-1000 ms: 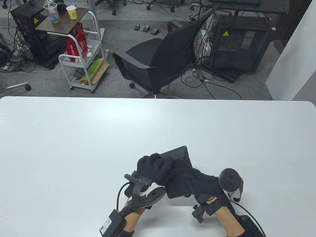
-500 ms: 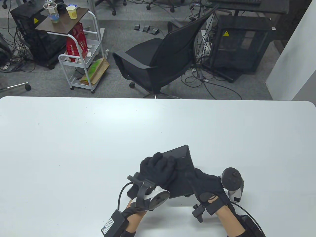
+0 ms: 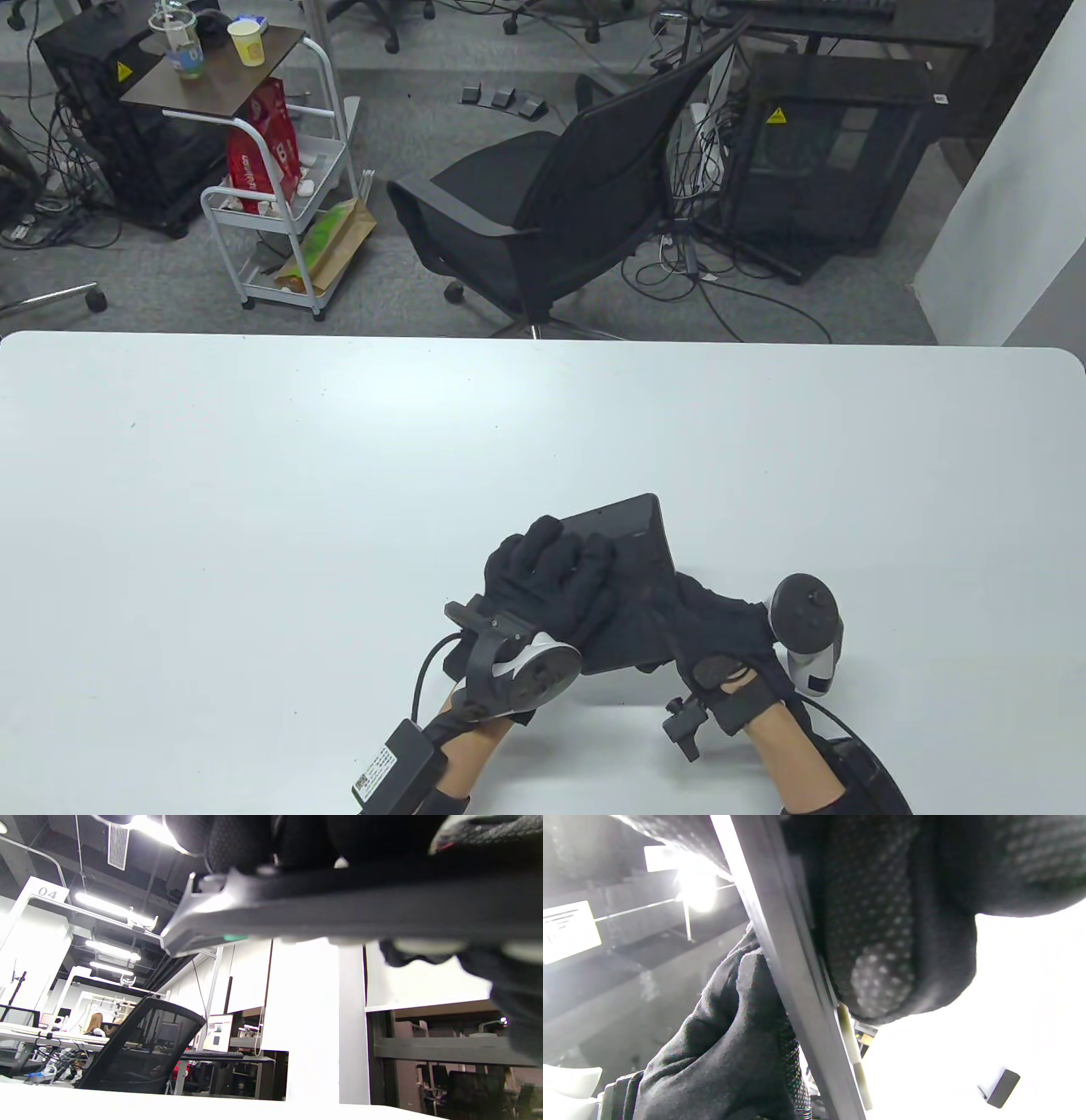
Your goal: Fit batteries into calculator, then fit battery cover
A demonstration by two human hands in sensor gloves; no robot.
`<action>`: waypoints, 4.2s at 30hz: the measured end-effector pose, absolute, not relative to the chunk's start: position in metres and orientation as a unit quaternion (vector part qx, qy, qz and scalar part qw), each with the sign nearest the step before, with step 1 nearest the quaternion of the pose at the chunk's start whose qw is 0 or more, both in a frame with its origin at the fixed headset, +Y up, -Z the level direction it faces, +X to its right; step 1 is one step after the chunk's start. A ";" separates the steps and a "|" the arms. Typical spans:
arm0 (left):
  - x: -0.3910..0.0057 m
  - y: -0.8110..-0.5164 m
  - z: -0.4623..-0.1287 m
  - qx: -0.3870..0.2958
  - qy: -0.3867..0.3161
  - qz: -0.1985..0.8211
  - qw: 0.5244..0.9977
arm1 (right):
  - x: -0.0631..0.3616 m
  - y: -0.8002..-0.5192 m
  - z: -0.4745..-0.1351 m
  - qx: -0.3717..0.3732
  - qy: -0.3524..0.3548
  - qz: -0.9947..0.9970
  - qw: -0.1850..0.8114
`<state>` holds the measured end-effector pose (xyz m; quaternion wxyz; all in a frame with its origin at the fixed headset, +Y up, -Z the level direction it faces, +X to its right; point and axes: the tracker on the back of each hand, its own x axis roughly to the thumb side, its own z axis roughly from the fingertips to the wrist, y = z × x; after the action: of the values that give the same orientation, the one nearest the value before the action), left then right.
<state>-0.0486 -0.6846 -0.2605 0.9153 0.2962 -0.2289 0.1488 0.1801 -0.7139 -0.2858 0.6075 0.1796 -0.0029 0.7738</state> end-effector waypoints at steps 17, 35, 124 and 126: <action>-0.047 -0.682 -0.259 0.281 -0.243 0.157 0.915 | 0.187 -0.716 -0.289 0.157 0.004 0.762 0.629; -0.055 -0.691 -0.281 0.174 -0.167 0.197 0.950 | 0.259 -0.713 -0.306 0.043 -0.110 0.742 0.660; -0.084 -0.643 -0.313 0.149 -0.050 0.325 0.932 | 0.296 -0.721 -0.314 -0.024 -0.124 0.729 0.673; -0.095 -0.644 -0.309 0.165 -0.055 0.355 0.919 | 0.292 -0.720 -0.314 -0.015 -0.117 0.730 0.674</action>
<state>-0.0951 -0.6439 -0.3094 0.9185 0.1647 -0.0545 0.3552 0.2924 -0.7200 -0.3138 0.6737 -0.0152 -0.1171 0.7295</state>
